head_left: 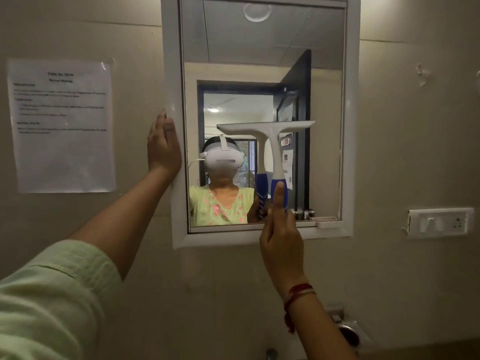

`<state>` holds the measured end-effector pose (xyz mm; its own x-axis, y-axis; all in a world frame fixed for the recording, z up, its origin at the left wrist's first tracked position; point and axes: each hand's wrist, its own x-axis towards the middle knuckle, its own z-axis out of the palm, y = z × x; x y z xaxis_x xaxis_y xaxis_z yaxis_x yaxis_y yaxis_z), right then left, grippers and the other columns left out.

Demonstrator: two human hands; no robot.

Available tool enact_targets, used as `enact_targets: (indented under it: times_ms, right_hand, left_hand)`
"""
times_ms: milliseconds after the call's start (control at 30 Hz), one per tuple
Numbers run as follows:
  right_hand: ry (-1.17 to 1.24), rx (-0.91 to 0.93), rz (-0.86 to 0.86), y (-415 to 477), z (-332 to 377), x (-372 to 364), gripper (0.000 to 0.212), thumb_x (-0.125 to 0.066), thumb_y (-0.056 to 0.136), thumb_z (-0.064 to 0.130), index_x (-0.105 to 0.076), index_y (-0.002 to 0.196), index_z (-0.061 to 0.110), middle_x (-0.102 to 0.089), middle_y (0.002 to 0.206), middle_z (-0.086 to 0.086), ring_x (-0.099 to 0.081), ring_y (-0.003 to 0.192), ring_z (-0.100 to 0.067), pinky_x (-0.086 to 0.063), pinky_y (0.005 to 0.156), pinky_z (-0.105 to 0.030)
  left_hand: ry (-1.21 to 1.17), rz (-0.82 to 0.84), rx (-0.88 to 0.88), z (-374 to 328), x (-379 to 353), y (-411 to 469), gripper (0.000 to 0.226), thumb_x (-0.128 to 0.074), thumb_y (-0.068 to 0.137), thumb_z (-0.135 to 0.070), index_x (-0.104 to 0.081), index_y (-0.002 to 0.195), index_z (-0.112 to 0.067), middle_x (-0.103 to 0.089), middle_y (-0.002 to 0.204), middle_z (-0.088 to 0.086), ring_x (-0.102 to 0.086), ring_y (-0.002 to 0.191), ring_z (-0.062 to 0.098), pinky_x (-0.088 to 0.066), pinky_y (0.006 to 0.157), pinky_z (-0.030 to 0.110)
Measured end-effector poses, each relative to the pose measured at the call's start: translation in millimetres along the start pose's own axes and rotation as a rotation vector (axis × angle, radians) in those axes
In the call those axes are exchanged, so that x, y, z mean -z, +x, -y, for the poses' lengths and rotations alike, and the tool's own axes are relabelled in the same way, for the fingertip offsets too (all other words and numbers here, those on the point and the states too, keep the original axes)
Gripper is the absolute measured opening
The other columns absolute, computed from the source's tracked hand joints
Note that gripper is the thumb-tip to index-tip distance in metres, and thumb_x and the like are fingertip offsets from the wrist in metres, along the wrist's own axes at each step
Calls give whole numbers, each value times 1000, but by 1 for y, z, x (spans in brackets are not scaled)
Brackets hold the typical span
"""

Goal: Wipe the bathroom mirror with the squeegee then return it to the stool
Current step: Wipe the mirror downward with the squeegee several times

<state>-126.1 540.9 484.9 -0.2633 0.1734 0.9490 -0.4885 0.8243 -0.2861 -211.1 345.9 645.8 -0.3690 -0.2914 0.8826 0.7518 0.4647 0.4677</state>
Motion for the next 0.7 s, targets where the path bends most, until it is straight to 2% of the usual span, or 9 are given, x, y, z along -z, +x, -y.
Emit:
enact_targets:
  times_ms: [100,200,367,467,500,633,700]
  right_hand:
    - [-9,-11,10,-21,-5,0,73,-48,93,9,0,144,30,-57,86,-16,-50,55,-18,-54,50,-33]
    - [-33,-23,35,-44,-10,0,77,-47,91,10,4,145,30,-56,83,-14,-45,53,-11,-47,49,-22]
    - [-15,-74,111,-83,-13,3,93,-59,83,2,3,146,32,-52,76,-7,-41,47,-10,-43,43,-18]
    - [-19,-108,157,-105,-16,4,88,-56,85,3,0,146,30,-49,70,-4,-35,46,-5,-25,47,-3]
    - [-27,-121,168,-111,-17,5,85,-54,85,5,0,146,30,-49,69,-3,-33,47,-4,-20,48,-1]
    - [-42,-144,178,-125,-14,9,75,-45,87,16,-2,147,29,-48,67,-2,-32,48,-3,-28,46,-11]
    - [-43,-147,175,-132,-14,10,77,-49,87,13,-2,147,28,-49,68,-3,-33,47,-5,-29,46,-13]
  left_hand:
    - [8,4,12,1,-1,0,45,-22,100,-32,-34,139,-12,-38,144,13,-34,133,26,-26,111,36]
    - [9,6,14,2,-1,-1,46,-22,100,-32,-33,139,-12,-37,146,12,-33,134,25,-23,110,31]
    - [19,2,16,5,-3,0,45,-22,100,-31,-31,140,-11,-35,147,12,-31,136,22,-21,110,27]
    - [11,-6,10,7,-3,1,45,-22,100,-31,-31,140,-11,-35,146,11,-31,135,22,-21,110,27]
    - [12,-12,12,7,-4,1,45,-22,100,-31,-32,140,-11,-36,146,11,-31,135,22,-21,110,26]
    - [25,-25,25,8,-6,1,45,-22,100,-31,-31,140,-11,-35,147,11,-30,136,21,-20,107,20]
    - [34,-23,34,9,-6,1,45,-21,100,-31,-30,140,-11,-33,148,10,-29,137,20,-18,105,17]
